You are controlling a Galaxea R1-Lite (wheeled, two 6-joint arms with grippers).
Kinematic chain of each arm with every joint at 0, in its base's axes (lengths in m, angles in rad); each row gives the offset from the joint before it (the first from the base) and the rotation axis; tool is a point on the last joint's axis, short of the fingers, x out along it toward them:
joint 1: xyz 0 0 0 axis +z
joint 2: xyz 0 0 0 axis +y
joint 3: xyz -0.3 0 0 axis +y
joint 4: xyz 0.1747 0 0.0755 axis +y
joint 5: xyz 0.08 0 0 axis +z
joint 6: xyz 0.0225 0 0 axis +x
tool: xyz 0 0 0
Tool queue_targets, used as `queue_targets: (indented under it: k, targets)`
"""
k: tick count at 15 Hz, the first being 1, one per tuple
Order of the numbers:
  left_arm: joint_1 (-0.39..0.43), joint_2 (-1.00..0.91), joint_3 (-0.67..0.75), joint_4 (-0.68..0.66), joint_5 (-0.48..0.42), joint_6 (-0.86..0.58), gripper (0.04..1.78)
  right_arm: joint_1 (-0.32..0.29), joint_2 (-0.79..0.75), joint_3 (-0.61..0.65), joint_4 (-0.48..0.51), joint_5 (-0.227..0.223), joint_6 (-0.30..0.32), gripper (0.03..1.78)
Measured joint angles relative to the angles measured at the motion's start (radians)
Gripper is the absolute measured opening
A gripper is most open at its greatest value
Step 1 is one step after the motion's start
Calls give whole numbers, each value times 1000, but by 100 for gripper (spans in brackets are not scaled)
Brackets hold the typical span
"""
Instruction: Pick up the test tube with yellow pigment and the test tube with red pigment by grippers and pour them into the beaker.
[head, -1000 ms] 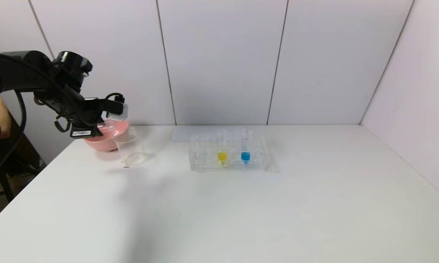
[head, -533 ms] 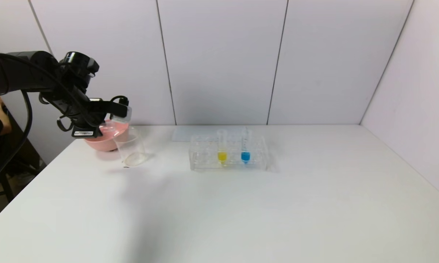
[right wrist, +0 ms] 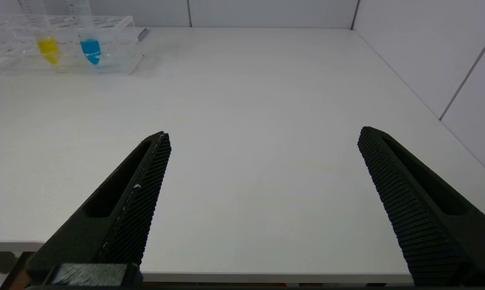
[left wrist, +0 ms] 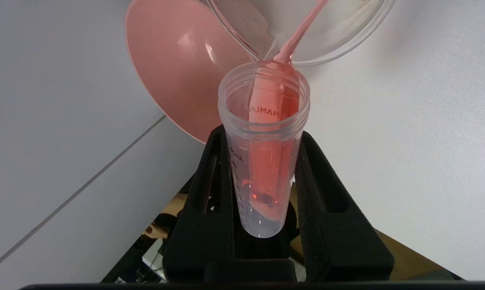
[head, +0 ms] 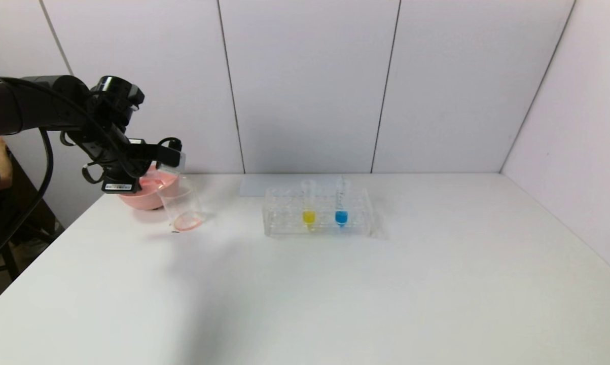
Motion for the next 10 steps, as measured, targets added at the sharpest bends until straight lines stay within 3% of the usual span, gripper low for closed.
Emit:
queue_targets:
  k: [10]
  targets:
    - [-29, 17, -6, -15, 90, 14, 47, 0, 0, 0, 0, 1, 0, 170]
